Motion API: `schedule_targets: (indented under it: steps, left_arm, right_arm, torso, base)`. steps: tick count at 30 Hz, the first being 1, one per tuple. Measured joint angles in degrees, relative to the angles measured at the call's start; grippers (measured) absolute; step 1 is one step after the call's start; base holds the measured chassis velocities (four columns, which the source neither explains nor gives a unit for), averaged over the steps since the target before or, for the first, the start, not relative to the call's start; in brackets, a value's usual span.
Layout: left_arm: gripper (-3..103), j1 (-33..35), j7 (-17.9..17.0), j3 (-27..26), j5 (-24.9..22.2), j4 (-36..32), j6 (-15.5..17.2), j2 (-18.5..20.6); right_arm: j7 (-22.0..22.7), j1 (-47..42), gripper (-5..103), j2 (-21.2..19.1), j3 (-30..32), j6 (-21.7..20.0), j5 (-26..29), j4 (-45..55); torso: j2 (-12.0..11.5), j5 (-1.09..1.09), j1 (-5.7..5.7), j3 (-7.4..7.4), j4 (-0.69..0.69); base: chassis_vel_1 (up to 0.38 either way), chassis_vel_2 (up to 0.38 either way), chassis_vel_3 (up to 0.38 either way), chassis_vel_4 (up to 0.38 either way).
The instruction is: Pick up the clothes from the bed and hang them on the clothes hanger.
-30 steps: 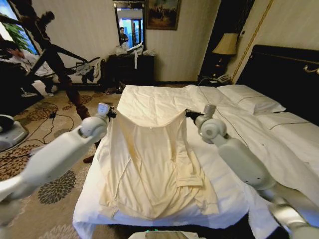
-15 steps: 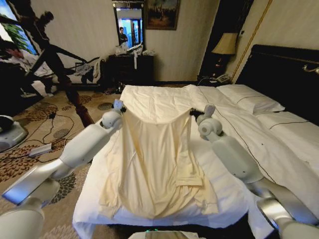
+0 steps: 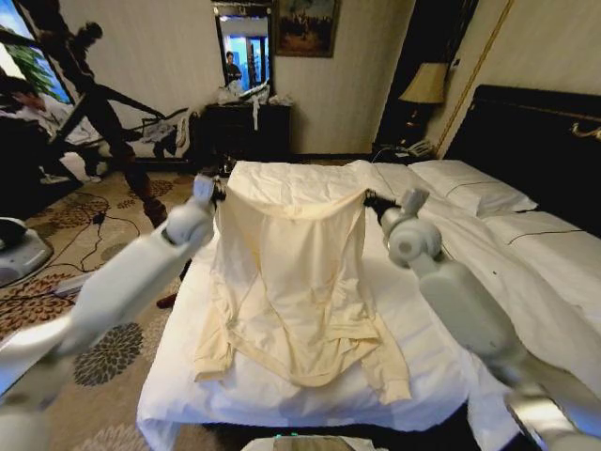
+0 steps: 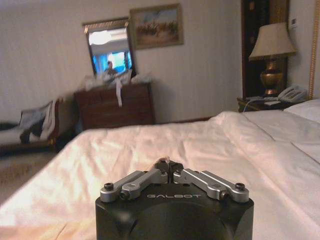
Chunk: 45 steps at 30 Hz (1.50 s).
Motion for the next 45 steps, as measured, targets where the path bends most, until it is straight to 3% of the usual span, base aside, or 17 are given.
schedule_targets:
  steps: [5, 11, 14, 20, 22, 25, 29, 35, 37, 39, 40, 45]
  left_arm:
    - [0, 4.0, 0.2, -0.6, 2.2, 1.8, -1.0, -1.2]
    - [0, 6.1, 1.3, -2.4, 2.5, 2.5, -1.1, -0.6]
    - [0, 5.7, 1.6, -2.9, 2.6, 3.8, -1.0, -0.5]
    - [28, 1.5, 3.1, -3.1, 2.7, 7.7, -0.3, 0.0]
    - [28, 0.9, 3.7, -3.2, 2.9, 8.2, -0.2, 0.4]
    - [43, 0.3, 5.6, -3.8, 3.0, 8.6, 0.6, 2.3]
    - [55, 1.5, 6.8, -5.3, 3.4, 7.8, 0.4, 4.4]
    - [82, 10.0, 7.5, -12.0, 2.6, 1.2, -0.8, 8.4]
    - [82, 12.5, 7.5, -13.7, 2.6, -1.0, -1.4, 9.1]
    - [93, 16.8, 7.3, -16.9, 2.9, -5.2, -2.7, 10.3]
    - [97, 18.3, 7.0, -18.2, 2.7, -7.2, -3.1, 10.7]
    - [100, 22.6, 3.9, -23.9, -1.8, -13.7, -5.6, 11.9]
  right_arm:
    - [-0.7, -3.0, 0, 1.4, -0.9, 0.2, -2.3, -1.1]
    - [-1.1, -1.5, 0, 2.8, -2.7, 0.4, -2.8, -3.9]
    - [-1.6, -0.3, 0, 3.0, -3.5, 0.4, -2.9, -5.0]
    - [-2.2, 3.3, 0, 3.7, -5.9, 0.4, -2.9, -7.9]
    - [-2.2, 3.8, 0, 3.7, -6.2, 0.4, -2.9, -8.3]
    - [-2.5, 4.8, 0, 3.8, -6.9, 0.4, -2.9, -9.6]
    - [-2.8, 5.1, 0, 4.1, -7.2, 0.3, -2.9, -10.5]
    - [-3.0, 4.9, 0, 4.2, -7.8, 0.3, -3.0, -10.3]
    - [-3.0, 4.6, 0, 4.0, -7.8, 0.3, -3.0, -10.0]
    - [-2.8, 3.5, 0, 3.3, -7.0, 0.2, -2.9, -8.9]
    - [-2.6, 2.8, 0, 2.8, -6.2, 0.2, -2.9, -8.3]
    - [-2.2, 1.4, 0, 1.8, -4.7, 0.2, -2.7, -6.9]
  torso:
    - [0.0, 0.01, 0.02, 0.02, -0.06]
    - [0.0, 0.00, 0.02, 0.02, 0.01]
    - [0.0, 0.00, 0.02, 0.02, -0.02]
    - [0.0, 0.01, 0.04, 0.02, -0.03]
    - [0.0, 0.01, 0.04, 0.02, -0.03]
    - [0.0, 0.02, 0.04, 0.03, -0.02]
    - [0.0, 0.01, 0.04, 0.02, -0.02]
    - [0.0, 0.01, 0.04, 0.02, -0.02]
    - [0.0, 0.00, 0.04, 0.02, 0.00]
    - [0.0, 0.01, 0.03, 0.02, 0.04]
    - [0.0, 0.00, 0.03, 0.02, -0.03]
    - [0.0, 0.04, 0.02, 0.01, -0.05]
  base:
    - [0.000, 0.000, 0.000, 0.000]
    - [0.000, 0.000, 0.000, 0.000]
    - [0.000, 0.000, 0.000, 0.000]
    - [0.000, 0.000, 0.000, 0.000]
    - [0.000, 0.000, 0.000, 0.000]
    - [0.000, 0.000, 0.000, 0.000]
    - [0.000, 0.000, 0.000, 0.000]
    - [0.000, 0.000, 0.000, 0.000]
    - [0.000, 0.000, 0.000, 0.000]
    - [0.000, 0.000, 0.000, 0.000]
    - [0.000, 0.000, 0.000, 0.000]
    - [0.000, 0.000, 0.000, 0.000]
